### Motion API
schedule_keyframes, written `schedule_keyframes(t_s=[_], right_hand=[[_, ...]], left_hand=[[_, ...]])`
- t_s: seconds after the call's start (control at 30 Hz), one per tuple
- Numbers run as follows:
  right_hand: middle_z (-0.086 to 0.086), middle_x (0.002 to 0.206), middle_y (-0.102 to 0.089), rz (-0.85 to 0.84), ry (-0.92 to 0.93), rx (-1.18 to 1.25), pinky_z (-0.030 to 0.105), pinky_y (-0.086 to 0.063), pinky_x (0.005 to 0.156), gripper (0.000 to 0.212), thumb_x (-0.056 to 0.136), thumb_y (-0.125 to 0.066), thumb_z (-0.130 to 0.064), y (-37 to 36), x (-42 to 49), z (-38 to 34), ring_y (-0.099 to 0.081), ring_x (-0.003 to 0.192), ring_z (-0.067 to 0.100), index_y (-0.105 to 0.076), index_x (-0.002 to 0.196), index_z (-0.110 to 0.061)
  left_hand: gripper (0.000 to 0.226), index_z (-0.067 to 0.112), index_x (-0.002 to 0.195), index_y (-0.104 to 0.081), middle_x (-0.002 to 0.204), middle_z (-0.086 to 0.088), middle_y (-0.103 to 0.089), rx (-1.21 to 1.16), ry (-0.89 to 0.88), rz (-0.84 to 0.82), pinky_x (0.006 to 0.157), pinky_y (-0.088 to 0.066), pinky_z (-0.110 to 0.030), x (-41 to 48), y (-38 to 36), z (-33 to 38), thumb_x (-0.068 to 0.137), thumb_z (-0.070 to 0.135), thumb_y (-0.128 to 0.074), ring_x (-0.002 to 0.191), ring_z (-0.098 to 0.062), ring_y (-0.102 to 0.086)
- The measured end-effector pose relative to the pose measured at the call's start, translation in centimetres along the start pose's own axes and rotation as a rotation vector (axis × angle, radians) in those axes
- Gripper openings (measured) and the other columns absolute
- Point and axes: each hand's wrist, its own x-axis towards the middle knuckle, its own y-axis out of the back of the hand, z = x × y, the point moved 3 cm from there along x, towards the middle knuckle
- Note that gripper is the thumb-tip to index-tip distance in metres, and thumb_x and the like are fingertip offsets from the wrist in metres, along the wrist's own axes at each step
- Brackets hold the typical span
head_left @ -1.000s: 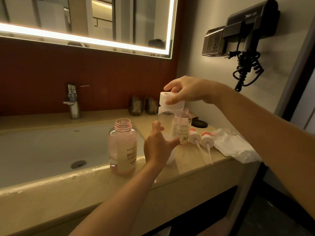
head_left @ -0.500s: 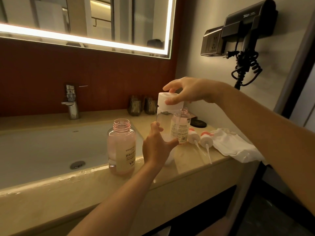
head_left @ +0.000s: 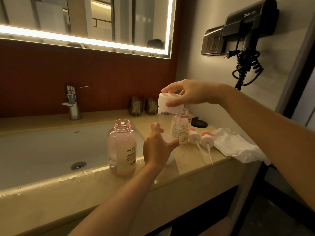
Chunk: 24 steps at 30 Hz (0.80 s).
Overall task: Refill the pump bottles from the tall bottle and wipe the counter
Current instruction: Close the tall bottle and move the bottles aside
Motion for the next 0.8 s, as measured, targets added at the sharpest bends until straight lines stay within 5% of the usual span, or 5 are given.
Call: schedule_keyframes(t_s=[0.23, 0.53, 0.67, 0.8], right_hand=[[0.001, 0.115, -0.056, 0.133, 0.027, -0.186, 0.013, -0.041, 0.063, 0.062, 0.075, -0.065, -0.051, -0.4, 1.6, -0.2, -0.051, 0.094, 0.013, -0.056, 0.124, -0.014], [-0.001, 0.080, -0.059, 0.285, -0.012, -0.337, 0.019, -0.039, 0.056, 0.067, 0.074, -0.051, -0.069, -1.0, 2.2, -0.2, -0.054, 0.073, 0.013, -0.066, 0.098, -0.008], [-0.003, 0.059, -0.043, 0.467, -0.133, -0.539, 0.029, -0.035, 0.061, 0.061, 0.080, -0.038, -0.072, -1.5, 1.7, -1.2, -0.047, 0.067, 0.016, -0.043, 0.059, -0.015], [0.000, 0.059, -0.043, 0.526, -0.170, -0.690, 0.029, -0.032, 0.061, 0.064, 0.085, -0.031, -0.070, -1.7, 1.4, -2.3, -0.044, 0.063, 0.017, -0.047, 0.063, -0.012]], left_hand=[[0.071, 0.016, 0.123, -0.039, 0.117, 0.001, -0.057, -0.009, -0.001, -0.008, 0.067, -0.043, -0.021, -0.1, 0.0, -0.1, 0.068, 0.042, -0.076, 0.091, -0.016, -0.059], [0.069, 0.016, 0.122, -0.041, 0.117, 0.001, -0.058, -0.008, 0.024, 0.037, 0.068, -0.038, -0.017, -0.3, -0.3, -0.1, 0.068, 0.042, -0.076, 0.096, -0.015, -0.058], [0.070, 0.016, 0.122, -0.041, 0.118, 0.002, -0.058, 0.006, 0.037, 0.064, 0.069, -0.037, -0.017, -0.5, -0.4, 0.0, 0.068, 0.043, -0.076, 0.097, -0.016, -0.059], [0.070, 0.015, 0.123, -0.041, 0.118, 0.002, -0.058, 0.026, 0.049, 0.092, 0.070, -0.037, -0.017, -0.7, -0.4, 0.2, 0.068, 0.043, -0.075, 0.098, -0.015, -0.059]])
